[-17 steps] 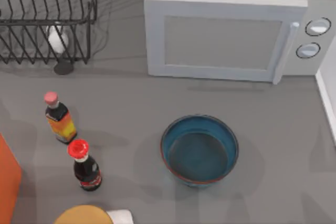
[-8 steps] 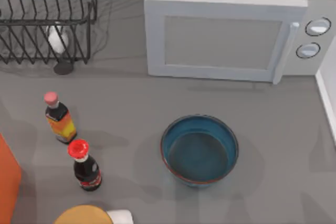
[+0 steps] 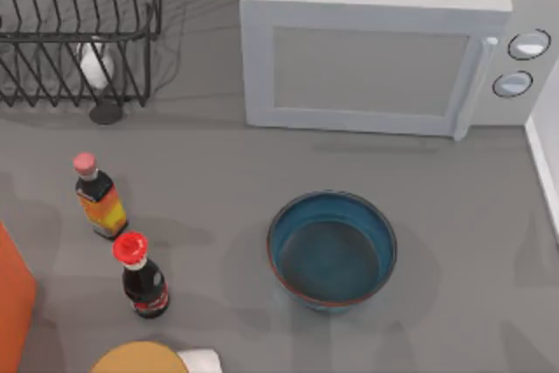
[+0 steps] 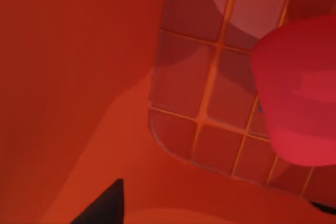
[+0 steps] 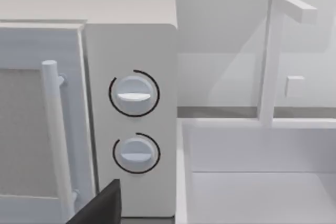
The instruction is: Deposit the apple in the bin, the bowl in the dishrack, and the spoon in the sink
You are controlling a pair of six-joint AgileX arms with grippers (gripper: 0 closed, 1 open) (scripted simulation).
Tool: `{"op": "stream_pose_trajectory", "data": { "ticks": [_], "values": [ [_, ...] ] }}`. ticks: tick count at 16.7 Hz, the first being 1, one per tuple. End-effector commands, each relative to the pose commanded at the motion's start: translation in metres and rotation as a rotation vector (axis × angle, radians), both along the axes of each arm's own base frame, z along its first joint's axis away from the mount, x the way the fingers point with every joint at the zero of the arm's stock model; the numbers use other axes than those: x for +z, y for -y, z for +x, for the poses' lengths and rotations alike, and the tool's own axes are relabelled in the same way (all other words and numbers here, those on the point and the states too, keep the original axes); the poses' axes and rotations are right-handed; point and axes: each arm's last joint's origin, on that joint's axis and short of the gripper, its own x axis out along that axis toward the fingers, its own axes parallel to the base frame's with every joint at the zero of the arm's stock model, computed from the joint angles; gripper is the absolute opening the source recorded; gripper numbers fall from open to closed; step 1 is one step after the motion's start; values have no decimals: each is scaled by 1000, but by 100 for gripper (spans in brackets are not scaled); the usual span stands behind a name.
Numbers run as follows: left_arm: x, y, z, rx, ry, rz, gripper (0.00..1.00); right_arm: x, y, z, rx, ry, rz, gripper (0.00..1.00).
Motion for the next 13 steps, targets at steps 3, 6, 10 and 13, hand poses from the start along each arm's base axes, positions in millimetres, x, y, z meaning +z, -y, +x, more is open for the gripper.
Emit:
{"op": "stream_pose_trajectory", "data": {
  "ticks": [3,6,10,13],
  "values": [
    [-3,12,-17,206,199,-41,100,0,0,0,0,0,0,100],
    [-13,24,-35,453,416,-167,100,0,0,0,0,0,0,100],
    [-31,36,-56,746,704,-473,100,0,0,0,0,0,0,100],
    [-43,43,-66,865,891,-761,100,0,0,0,0,0,0,100]
  ]
}}
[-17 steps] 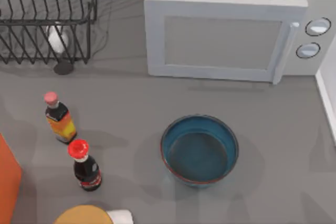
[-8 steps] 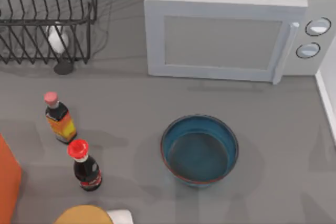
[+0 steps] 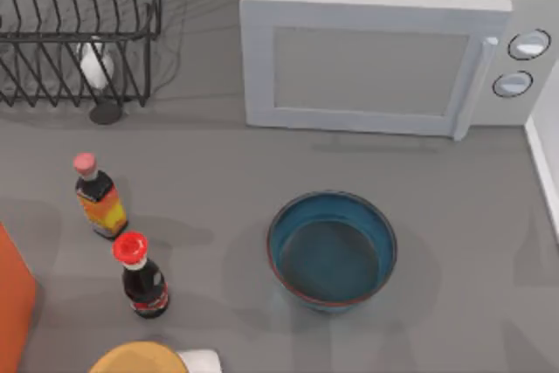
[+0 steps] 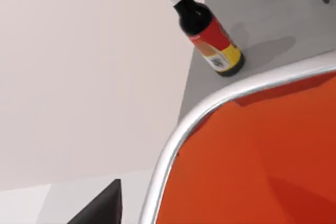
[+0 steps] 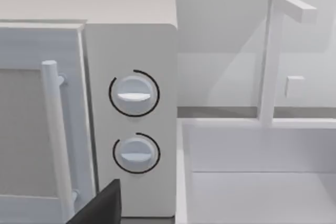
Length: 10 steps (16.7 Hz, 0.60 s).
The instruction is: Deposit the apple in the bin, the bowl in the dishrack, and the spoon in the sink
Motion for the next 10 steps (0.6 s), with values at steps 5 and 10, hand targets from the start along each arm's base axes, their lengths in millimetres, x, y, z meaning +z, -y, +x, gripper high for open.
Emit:
{"op": "stream_pose_trajectory", "data": {
  "ticks": [5,10],
  "values": [
    [-7,7,-8,5,326,-256,100,0,0,0,0,0,0,100],
    [-8,7,-9,-3,375,-294,100,0,0,0,0,0,0,100]
  ]
}}
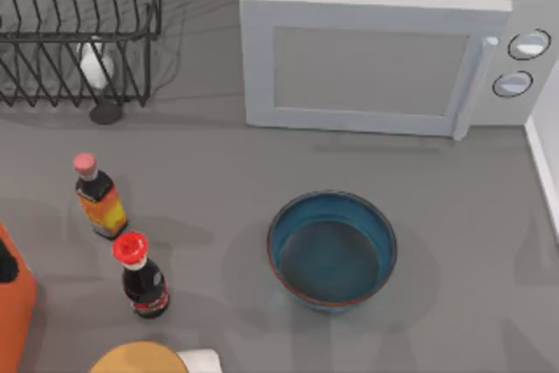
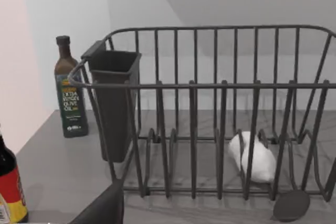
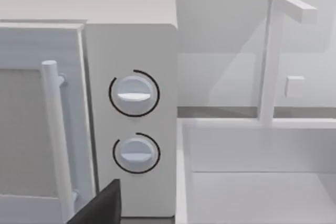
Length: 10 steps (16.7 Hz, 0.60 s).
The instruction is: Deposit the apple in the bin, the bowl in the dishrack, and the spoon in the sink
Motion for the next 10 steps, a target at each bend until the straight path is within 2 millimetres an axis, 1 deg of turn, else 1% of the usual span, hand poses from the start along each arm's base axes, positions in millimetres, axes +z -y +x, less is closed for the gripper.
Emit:
{"op": "stream_pose_trajectory", "data": {
  "ticks": [1,2,5,7,9,10],
  "values": [
    [0,0,0,0,0,0,100,0,0,0,0,0,0,100],
    [2,-4,0,63,5,35,100,0,0,0,0,0,0,100],
    [8,-3,0,44,-14,19,100,0,0,0,0,0,0,100],
    [22,1,0,3,-62,-15,100,0,0,0,0,0,0,100],
    [44,7,3,-49,-139,-63,100,0,0,0,0,0,0,100],
    [58,11,6,-77,-188,-90,100,0,0,0,0,0,0,100]
  ]
}}
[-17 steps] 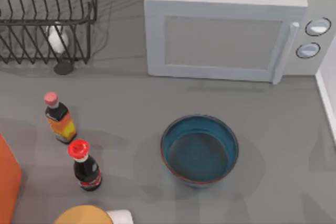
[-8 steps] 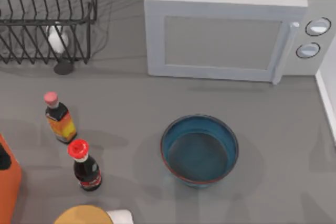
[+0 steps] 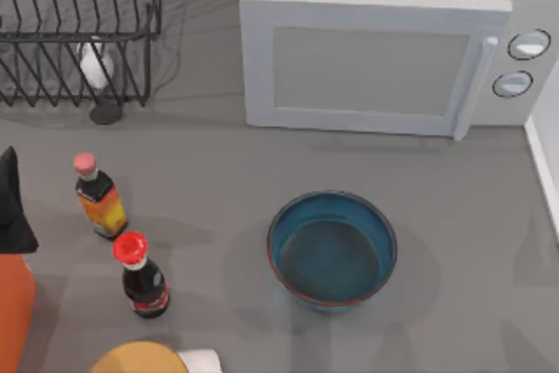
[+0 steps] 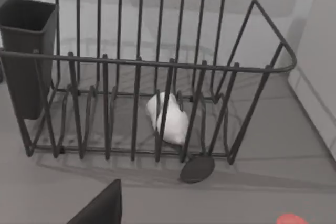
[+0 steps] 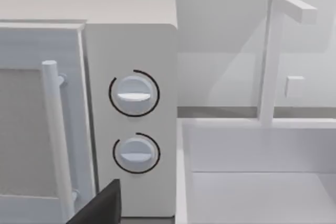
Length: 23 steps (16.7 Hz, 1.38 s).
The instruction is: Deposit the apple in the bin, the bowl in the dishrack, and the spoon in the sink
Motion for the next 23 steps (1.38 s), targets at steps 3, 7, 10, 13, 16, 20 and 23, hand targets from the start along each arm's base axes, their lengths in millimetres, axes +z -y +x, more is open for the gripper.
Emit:
{"op": "stream_pose_trajectory", "data": {
  "ticks": [3,7,10,13,16,20,23],
  "values": [
    [51,17,21,-81,-186,-78,100,0,0,0,0,0,0,100],
    [108,65,82,-162,-522,-133,100,0,0,0,0,0,0,100],
    [119,128,138,-180,-804,-115,100,0,0,0,0,0,0,100],
    [101,203,178,-159,-1050,-55,100,0,0,0,0,0,0,100],
    [69,273,192,-116,-1225,19,100,0,0,0,0,0,0,100],
    [39,339,183,-68,-1332,88,100,0,0,0,0,0,0,100],
    [19,368,172,-40,-1367,125,100,0,0,0,0,0,0,100]
  ]
}}
